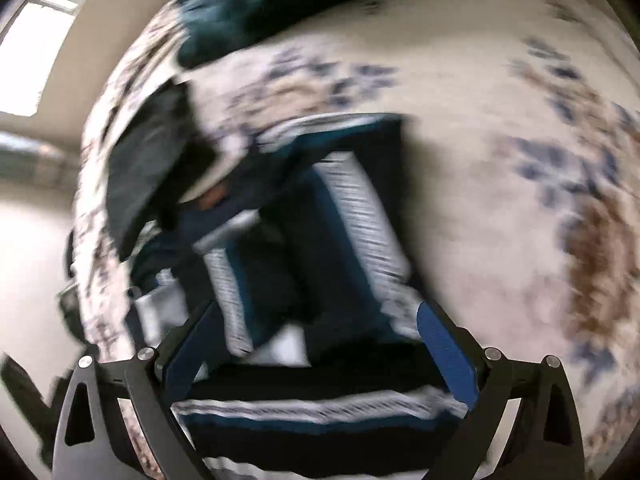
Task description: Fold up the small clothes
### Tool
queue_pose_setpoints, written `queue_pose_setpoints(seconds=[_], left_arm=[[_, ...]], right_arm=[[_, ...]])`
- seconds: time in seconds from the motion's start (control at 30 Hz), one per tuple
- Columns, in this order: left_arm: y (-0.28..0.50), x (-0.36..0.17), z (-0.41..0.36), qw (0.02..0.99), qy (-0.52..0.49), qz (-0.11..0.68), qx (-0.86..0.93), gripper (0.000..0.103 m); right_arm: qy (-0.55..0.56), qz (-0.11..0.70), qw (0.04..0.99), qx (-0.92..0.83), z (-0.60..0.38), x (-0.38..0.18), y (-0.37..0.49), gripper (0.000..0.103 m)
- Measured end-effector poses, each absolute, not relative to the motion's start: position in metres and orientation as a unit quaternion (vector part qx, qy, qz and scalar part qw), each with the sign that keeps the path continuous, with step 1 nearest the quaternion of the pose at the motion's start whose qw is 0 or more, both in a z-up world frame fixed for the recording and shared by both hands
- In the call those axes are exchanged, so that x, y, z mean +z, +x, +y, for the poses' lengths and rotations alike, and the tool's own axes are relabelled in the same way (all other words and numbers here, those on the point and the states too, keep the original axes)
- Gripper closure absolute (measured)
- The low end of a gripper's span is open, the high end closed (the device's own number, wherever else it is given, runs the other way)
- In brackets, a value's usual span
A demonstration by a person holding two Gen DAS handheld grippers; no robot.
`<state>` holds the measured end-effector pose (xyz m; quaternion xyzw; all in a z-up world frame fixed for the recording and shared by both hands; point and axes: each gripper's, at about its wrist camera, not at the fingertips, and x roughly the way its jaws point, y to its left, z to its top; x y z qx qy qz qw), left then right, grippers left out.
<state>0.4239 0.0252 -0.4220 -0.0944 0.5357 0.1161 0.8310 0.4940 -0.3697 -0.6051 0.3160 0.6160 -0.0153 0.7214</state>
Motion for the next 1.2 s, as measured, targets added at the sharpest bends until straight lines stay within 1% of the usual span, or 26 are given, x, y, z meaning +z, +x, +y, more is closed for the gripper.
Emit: queue_pose_setpoints(seconds=[0.07,0.13,0.17,0.2,0.23,0.27,0.4,0.53,0.73,0.97,1.03,1.1,1.13,1.17,1.2], left_arm=[[0.423,-0.433,0.058,0.817,-0.091,0.546,0.163,0.009],[0.421,-0.440,0.080,0.809,-0.102,0.547,0.190,0.009],[0.419,-0.443,0.087,0.807,-0.104,0.546,0.200,0.009],[0.421,-0.445,0.091,0.805,-0.104,0.546,0.205,0.009],[0.422,-0.447,0.094,0.804,-0.105,0.547,0.207,0.009],[0.423,-0.450,0.096,0.803,-0.106,0.549,0.208,0.009],[0.429,-0.454,0.098,0.803,-0.114,0.549,0.200,0.009],[0.446,-0.458,0.089,0.809,-0.116,0.547,0.179,0.009],[0.482,-0.472,0.058,0.814,-0.095,0.556,0.138,0.009],[0.521,-0.505,0.033,0.805,-0.006,0.582,0.119,0.009],[0.527,-0.518,0.034,0.787,0.024,0.602,0.130,0.009],[0.525,-0.512,0.039,0.791,0.012,0.599,0.128,0.009],[0.521,-0.502,0.040,0.797,0.006,0.589,0.130,0.009],[0.516,-0.490,0.038,0.807,0.000,0.577,0.127,0.009],[0.512,-0.478,0.034,0.817,-0.006,0.564,0.118,0.009]], right_arm=[[0.306,0.632,0.712,-0.001,-0.349,-0.627,0.516,0.004],[0.281,0.663,0.693,0.004,-0.327,-0.655,0.534,0.015],[0.258,0.686,0.680,-0.003,-0.314,-0.673,0.541,0.024],[0.250,0.692,0.677,-0.004,-0.308,-0.681,0.545,0.052],[0.225,0.697,0.680,-0.013,-0.298,-0.686,0.546,0.073],[0.211,0.692,0.690,-0.021,-0.293,-0.684,0.546,0.088],[0.195,0.645,0.737,-0.051,-0.297,-0.640,0.531,0.092],[0.181,0.621,0.755,-0.107,-0.331,-0.610,0.514,0.092],[0.188,0.642,0.727,-0.152,-0.384,-0.627,0.508,0.092],[0.207,0.651,0.710,-0.170,-0.406,-0.644,0.501,0.092],[0.226,0.672,0.689,-0.152,-0.408,-0.655,0.505,0.088],[0.254,0.671,0.681,-0.150,-0.418,-0.650,0.503,0.083],[0.261,0.659,0.688,-0.152,-0.421,-0.641,0.500,0.077],[0.263,0.644,0.700,-0.160,-0.426,-0.629,0.497,0.068],[0.263,0.627,0.714,-0.169,-0.429,-0.616,0.494,0.063]])
